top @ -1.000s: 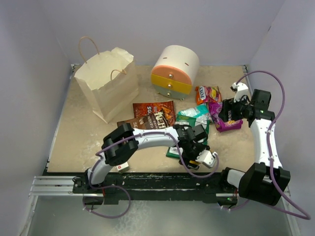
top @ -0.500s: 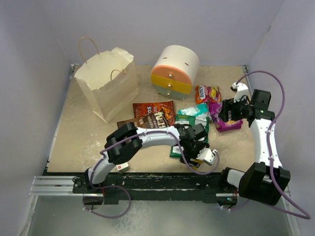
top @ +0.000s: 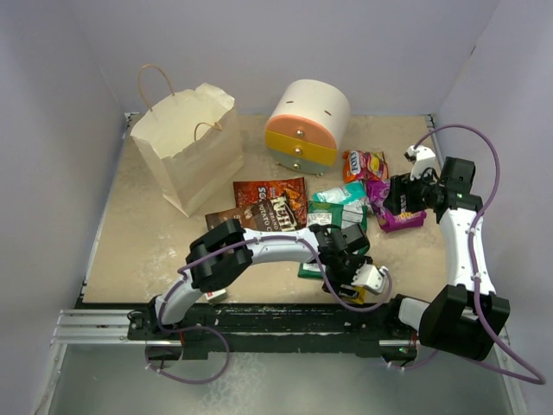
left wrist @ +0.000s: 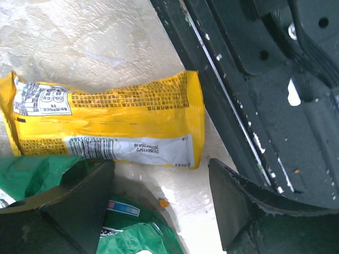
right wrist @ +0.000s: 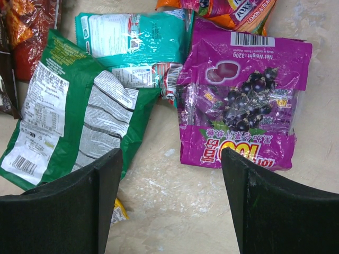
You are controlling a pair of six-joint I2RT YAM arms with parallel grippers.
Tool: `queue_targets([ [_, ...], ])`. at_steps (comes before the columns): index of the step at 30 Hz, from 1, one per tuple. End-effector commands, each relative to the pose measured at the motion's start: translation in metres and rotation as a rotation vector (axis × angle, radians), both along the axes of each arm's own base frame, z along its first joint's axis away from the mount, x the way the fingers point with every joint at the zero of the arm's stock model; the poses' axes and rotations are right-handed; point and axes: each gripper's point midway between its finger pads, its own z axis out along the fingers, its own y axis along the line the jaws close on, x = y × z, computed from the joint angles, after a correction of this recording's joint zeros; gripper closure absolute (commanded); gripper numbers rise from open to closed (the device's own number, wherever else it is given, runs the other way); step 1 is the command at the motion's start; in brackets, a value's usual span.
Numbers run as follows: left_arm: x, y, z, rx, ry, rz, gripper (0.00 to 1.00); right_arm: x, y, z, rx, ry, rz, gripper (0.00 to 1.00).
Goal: Place the snacks into the paper bag
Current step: Pick up the snack from the center of the board.
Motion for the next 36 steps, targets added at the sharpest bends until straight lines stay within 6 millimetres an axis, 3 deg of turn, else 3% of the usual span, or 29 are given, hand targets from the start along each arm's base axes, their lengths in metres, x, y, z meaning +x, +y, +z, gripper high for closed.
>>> queue_targets([
  [1,0.003,0.000,-0.001,0.037,0.058,0.171,0.21,0.001,-0.002,0.001,-0.006,-0.004,-0.002,0.23],
  [8,-0.008,-0.002,0.002,0.076,0.219,0.387,0.14,0.000,-0.003,0.000,-0.011,-0.001,-0.007,0.22],
  [12,-0.006,-0.004,-0.003,0.101,0.262,0.515,0.17,0.001,-0.003,0.000,-0.011,0.001,-0.006,0.22],
  [18,0.001,0.007,-0.026,0.148,0.233,0.611,0.26,0.000,-0.003,-0.002,-0.009,0.007,-0.005,0.22],
  [31,0.000,0.035,-0.054,0.216,0.116,0.539,0.60,0.000,-0.004,-0.005,-0.015,0.018,-0.006,0.22],
  [36,-0.002,0.041,-0.048,0.227,0.096,0.483,0.75,0.000,-0.005,-0.006,-0.017,0.022,-0.009,0.22],
])
